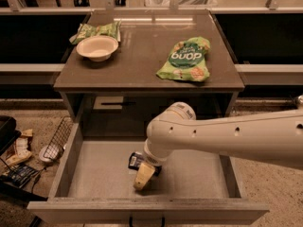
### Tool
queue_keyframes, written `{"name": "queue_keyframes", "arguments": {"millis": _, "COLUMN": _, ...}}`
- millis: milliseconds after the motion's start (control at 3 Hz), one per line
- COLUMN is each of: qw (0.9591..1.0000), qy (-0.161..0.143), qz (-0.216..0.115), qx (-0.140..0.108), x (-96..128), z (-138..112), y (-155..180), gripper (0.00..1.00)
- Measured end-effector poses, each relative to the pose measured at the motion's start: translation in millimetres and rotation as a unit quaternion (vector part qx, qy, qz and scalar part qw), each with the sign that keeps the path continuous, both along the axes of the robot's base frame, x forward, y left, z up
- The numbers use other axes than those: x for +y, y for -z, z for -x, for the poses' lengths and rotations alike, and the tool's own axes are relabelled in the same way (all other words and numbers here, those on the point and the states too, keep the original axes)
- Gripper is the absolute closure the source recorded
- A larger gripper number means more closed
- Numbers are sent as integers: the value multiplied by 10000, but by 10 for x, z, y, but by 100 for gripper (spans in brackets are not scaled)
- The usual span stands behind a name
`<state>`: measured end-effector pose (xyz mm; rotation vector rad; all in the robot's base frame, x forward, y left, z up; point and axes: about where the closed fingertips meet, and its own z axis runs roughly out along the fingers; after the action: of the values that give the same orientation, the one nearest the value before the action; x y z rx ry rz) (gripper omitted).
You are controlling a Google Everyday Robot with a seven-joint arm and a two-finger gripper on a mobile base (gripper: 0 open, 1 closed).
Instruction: Pick rxbar blueberry from top drawer and place on counter
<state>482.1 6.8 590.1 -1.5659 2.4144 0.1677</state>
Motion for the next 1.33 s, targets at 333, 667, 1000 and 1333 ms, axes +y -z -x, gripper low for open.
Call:
{"name": "queue_keyframes", "arguments": {"millis": 333, "qw": 9990, "qy": -30, "qz": -419, "qx": 176, "x": 106, "z": -39, "y": 144, "gripper": 18}}
{"name": "queue_keyframes", "arguments": {"millis": 667, "qw": 9979, "qy": -72, "qz": -580, "qx": 272, "x": 169, "z": -39, "y": 159, "gripper": 42}}
{"name": "queue_keyframes", "arguments": {"millis": 1000, "qw": 9979, "qy": -72, "qz": -581, "qx": 272, "x": 170, "z": -39, "y": 77, "gripper": 65}}
{"name": "queue_keyframes", "arguments": {"millis": 1333, "qw": 9979, "qy": -72, "qz": -581, "qx": 272, "x": 170, "z": -39, "y": -14, "gripper": 88}}
